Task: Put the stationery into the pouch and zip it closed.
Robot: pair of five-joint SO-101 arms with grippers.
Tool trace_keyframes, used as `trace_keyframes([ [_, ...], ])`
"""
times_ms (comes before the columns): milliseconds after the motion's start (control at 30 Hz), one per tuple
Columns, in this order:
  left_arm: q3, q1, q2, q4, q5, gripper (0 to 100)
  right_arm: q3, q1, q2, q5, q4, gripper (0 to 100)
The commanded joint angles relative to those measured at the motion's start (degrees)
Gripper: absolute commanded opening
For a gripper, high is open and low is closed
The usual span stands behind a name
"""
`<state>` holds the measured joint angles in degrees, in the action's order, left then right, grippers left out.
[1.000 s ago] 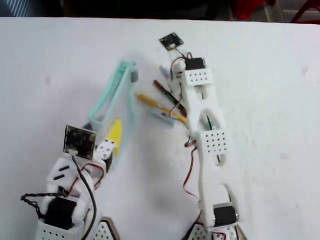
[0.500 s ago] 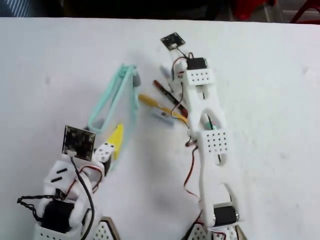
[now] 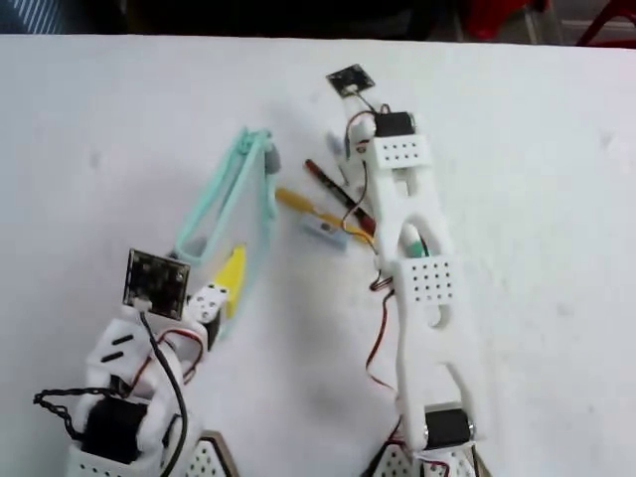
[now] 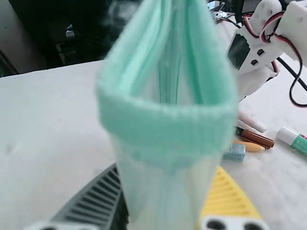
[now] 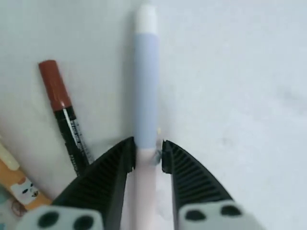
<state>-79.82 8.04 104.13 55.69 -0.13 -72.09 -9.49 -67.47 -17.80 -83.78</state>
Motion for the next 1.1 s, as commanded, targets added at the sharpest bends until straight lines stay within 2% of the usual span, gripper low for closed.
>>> trace_keyframes([
  [0,2.9,-0.1,0.4,0.0,0.0,18,-3.3,2.3,0.8,2.0,-0.6,1.7],
  [600,2.8,-0.1,0.4,0.0,0.0,18,-3.3,2.7,0.9,2.0,-0.6,1.6],
  [900,2.8,-0.1,0.4,0.1,0.0,18,-2.6,0.4,0.7,2.0,-0.7,1.6],
  [1067,2.8,-0.1,0.4,0.1,0.0,18,-3.3,-0.5,1.1,2.0,-4.3,1.6],
])
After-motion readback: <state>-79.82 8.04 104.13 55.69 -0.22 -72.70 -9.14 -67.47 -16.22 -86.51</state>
